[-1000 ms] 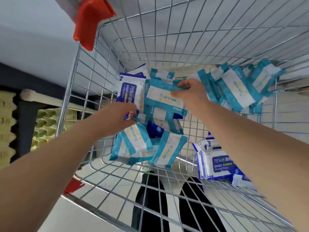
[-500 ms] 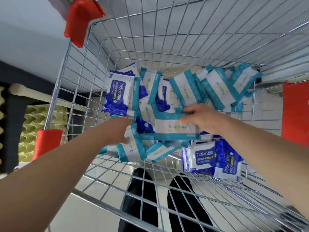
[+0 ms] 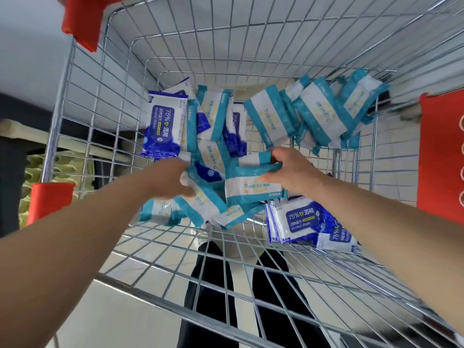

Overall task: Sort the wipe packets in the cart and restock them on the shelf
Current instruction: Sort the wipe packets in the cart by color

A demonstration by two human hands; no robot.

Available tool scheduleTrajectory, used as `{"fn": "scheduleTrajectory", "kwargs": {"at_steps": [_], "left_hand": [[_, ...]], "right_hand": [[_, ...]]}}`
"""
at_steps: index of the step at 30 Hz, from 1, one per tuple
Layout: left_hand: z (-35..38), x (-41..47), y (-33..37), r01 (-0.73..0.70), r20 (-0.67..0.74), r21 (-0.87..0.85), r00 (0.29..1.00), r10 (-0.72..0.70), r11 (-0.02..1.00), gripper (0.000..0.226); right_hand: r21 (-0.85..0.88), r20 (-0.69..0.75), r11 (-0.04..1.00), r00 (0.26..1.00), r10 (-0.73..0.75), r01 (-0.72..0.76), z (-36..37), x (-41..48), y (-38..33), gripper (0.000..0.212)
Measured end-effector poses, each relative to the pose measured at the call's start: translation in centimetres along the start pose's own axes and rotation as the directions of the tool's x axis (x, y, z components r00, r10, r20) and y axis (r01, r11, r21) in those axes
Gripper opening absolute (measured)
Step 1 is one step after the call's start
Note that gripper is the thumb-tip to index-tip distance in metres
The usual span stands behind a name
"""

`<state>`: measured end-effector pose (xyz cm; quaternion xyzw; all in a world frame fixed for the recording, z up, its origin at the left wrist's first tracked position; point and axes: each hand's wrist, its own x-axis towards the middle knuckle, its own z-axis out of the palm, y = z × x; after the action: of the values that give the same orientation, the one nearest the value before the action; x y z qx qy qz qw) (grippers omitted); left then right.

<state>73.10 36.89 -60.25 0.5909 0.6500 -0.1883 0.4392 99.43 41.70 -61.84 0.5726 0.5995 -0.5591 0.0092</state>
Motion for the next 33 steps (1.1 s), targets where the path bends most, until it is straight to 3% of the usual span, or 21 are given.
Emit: {"fn": "scheduleTrajectory", "kwargs": {"at_steps": [2,7,10,13,17,20,26,30,33], "left_hand": [[-0.7,-0.3,-0.6,0.023,-0.025,-0.091,0.999,-0.026,0.996,0.043],[-0.7,-0.6,-0.9,0.063,-0.011,-0.12,0.998,-0.064,0.991,0.044],[-0.2,-0.7,-0.7,0.079,0.002,-0.127,0.997,-0.079,0.989,0.046],[-0.3,-0.8,-0.9,0.106,0.008,-0.167,0.994,-0.106,0.98,0.046],[-0.7,-1.0,-1.6,0.122,0.02,-0.224,0.993,-0.12,0.967,0.04],[-1.0,-1.1,-2.0,0.124,0.024,-0.248,0.992,-0.122,0.961,0.033],[-1.2,-1.2,-2.2,0.113,0.02,-0.291,0.993,-0.112,0.95,0.025],[-2.2,-1.5,-2.5,0.141,-0.001,-0.38,0.988,-0.153,0.914,0.024],[-3.5,-1.8,-2.0,0.109,-0.055,-0.47,0.987,-0.152,0.876,0.015]], "right_hand": [[-0.058,0.014,0.997,0.998,-0.057,0.058,0.4,-0.3,0.1,0.028],[-0.106,0.113,0.988,0.988,-0.102,0.114,1.8,-0.6,0.1,0.037],[-0.098,0.208,0.991,0.975,-0.074,0.096,3.1,-0.7,-0.2,0.06],[-0.194,0.222,0.968,0.969,-0.111,0.156,4.3,-0.5,-0.1,0.087],[-0.346,0.174,0.911,0.969,-0.174,0.225,5.3,0.2,0.8,0.096],[-0.416,0.128,0.876,0.969,-0.21,0.245,5.9,0.5,1.2,0.092],[-0.485,0.068,0.862,0.989,-0.132,0.149,5.4,1.2,1.1,0.055],[-0.382,0.062,0.916,0.993,-0.104,0.12,4.7,1.9,1.3,0.046],[-0.148,-0.029,0.981,0.991,-0.127,0.122,2.6,1.9,-0.1,0.045]]}}
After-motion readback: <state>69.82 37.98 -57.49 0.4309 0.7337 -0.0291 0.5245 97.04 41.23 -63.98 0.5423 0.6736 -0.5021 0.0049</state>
